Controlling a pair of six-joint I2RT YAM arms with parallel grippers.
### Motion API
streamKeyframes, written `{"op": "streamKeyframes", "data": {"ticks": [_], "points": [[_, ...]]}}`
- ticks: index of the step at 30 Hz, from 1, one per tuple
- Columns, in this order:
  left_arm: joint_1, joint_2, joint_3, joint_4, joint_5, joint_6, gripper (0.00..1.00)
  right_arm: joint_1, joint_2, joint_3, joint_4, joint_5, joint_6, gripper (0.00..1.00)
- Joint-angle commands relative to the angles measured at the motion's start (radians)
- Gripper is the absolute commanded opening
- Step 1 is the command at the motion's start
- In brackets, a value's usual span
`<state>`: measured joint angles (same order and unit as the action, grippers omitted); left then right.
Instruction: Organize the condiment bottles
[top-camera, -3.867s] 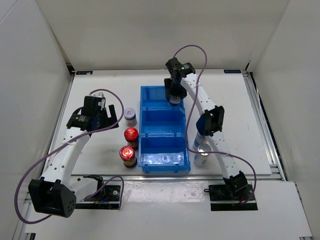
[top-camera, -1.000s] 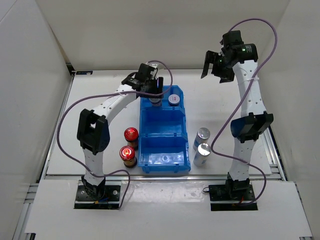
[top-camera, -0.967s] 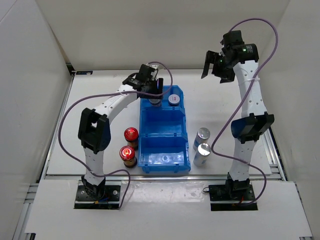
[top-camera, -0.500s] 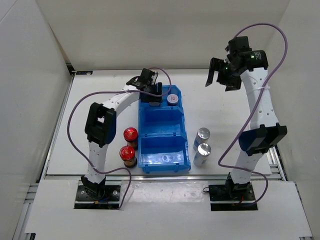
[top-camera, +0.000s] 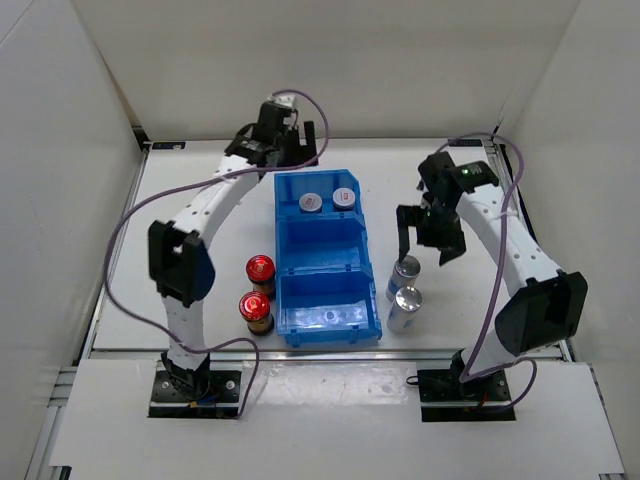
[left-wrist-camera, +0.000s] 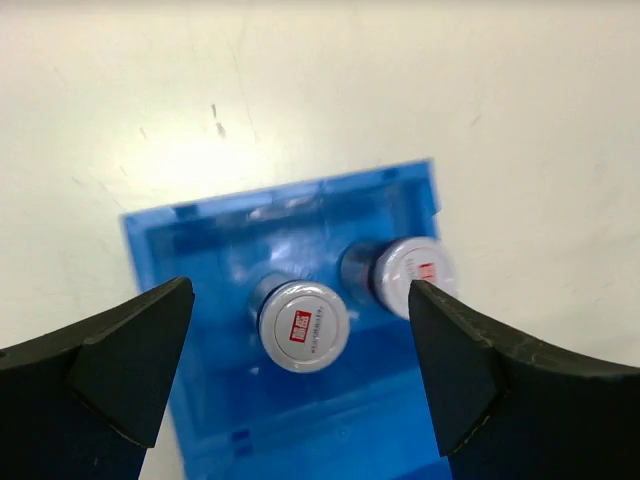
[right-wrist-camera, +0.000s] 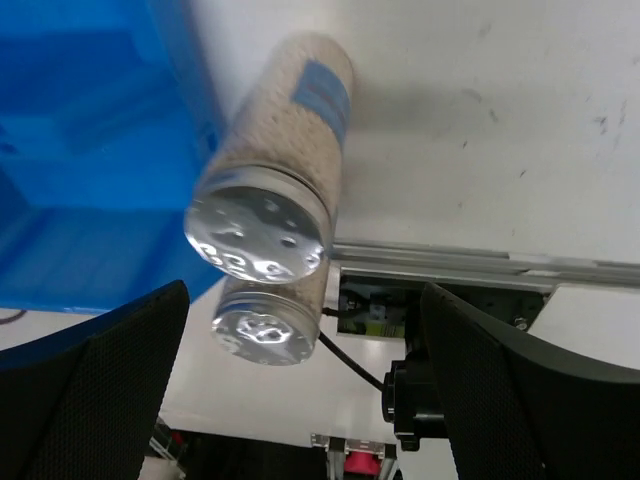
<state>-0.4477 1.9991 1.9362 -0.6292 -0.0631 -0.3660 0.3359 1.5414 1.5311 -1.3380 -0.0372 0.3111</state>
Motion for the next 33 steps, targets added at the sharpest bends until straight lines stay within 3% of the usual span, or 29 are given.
{"op": "streamKeyframes", "data": {"ticks": [1, 7, 11, 16, 23, 26, 30, 31, 33], "points": [[0.014, -0.264, -0.052, 0.008, -0.063, 0.024, 1.0, -0.001, -0.089, -0.11, -0.053, -0.032, 0.014, 1.0], [0.072, -0.561, -0.431, -0.065, -0.133, 0.048, 1.0, 0.023, -0.089, -0.169, 0.002, -0.055, 0.003, 0.99], [0.072, -0.687, -0.558, -0.095, -0.156, 0.082, 1.0, 0.058, -0.067, -0.166, 0.026, -0.044, 0.012, 0.99], [0.072, -0.729, -0.622, -0.106, -0.176, 0.093, 1.0, 0.069, -0.015, -0.146, 0.063, -0.017, 0.023, 0.99], [0.063, -0.77, -0.686, -0.086, -0.178, 0.084, 1.0, 0.101, 0.1, -0.126, 0.111, 0.043, 0.033, 0.88], [0.063, -0.793, -0.727, -0.076, -0.155, 0.073, 1.0, 0.101, 0.126, -0.1, 0.111, 0.066, 0.042, 0.75], [0.063, -0.813, -0.749, -0.076, -0.155, 0.062, 1.0, 0.11, 0.126, -0.06, 0.071, 0.115, 0.055, 0.46], [0.054, -0.824, -0.76, -0.076, -0.164, 0.062, 1.0, 0.123, 0.126, -0.043, 0.056, 0.134, 0.056, 0.34], [0.053, -0.824, -0.773, -0.076, -0.173, 0.062, 1.0, 0.144, 0.115, 0.053, -0.006, 0.18, 0.08, 0.26]]}}
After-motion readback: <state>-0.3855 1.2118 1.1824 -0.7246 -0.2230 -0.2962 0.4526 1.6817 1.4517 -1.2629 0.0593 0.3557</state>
